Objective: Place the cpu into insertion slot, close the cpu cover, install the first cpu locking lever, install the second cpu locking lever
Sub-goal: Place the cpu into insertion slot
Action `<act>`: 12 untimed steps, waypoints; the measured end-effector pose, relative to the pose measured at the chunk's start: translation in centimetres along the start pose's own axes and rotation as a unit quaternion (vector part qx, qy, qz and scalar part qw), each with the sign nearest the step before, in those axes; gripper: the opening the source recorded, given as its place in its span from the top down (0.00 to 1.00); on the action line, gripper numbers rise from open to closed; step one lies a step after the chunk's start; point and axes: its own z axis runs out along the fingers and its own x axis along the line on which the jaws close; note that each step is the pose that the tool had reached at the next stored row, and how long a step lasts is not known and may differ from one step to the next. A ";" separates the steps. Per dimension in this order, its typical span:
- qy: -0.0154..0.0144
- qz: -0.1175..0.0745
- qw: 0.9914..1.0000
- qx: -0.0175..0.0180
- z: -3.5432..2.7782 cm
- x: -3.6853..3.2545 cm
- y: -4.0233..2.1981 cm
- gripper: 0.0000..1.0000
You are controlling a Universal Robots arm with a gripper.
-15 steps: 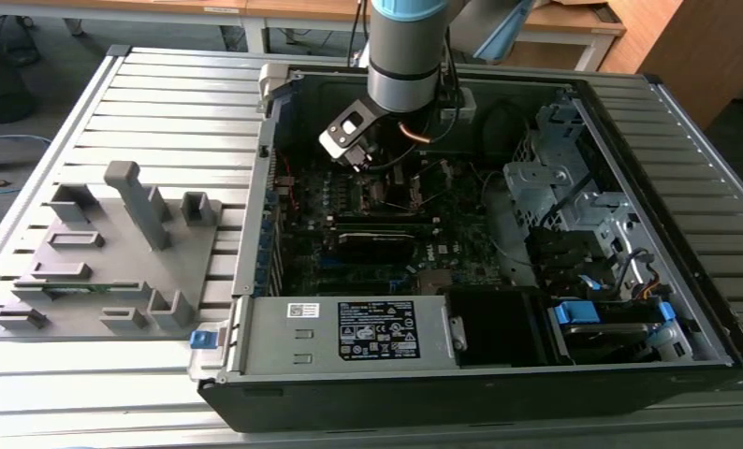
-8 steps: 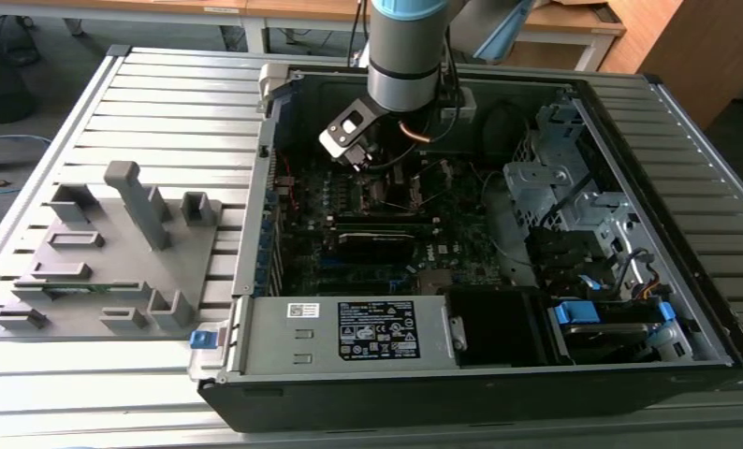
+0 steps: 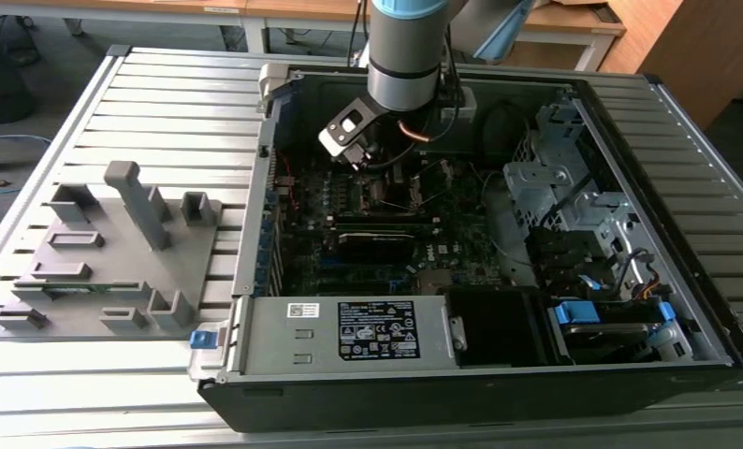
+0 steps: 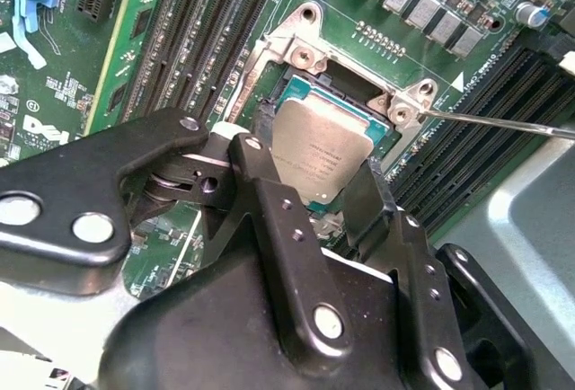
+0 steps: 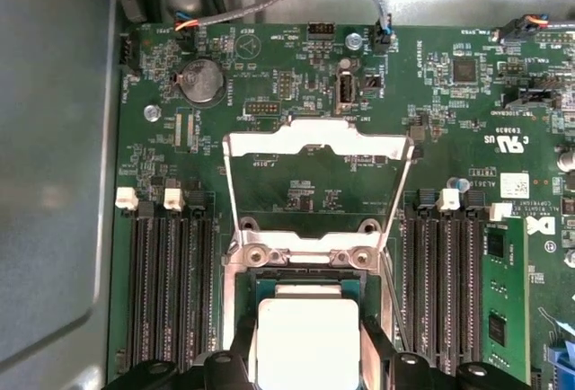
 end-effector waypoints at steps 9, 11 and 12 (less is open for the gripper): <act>0.000 0.000 1.000 0.000 0.03 0.01 0.07 0.46; 0.000 0.000 1.000 0.000 0.10 0.01 0.07 0.46; 0.000 0.000 1.000 0.000 0.16 0.01 0.07 0.46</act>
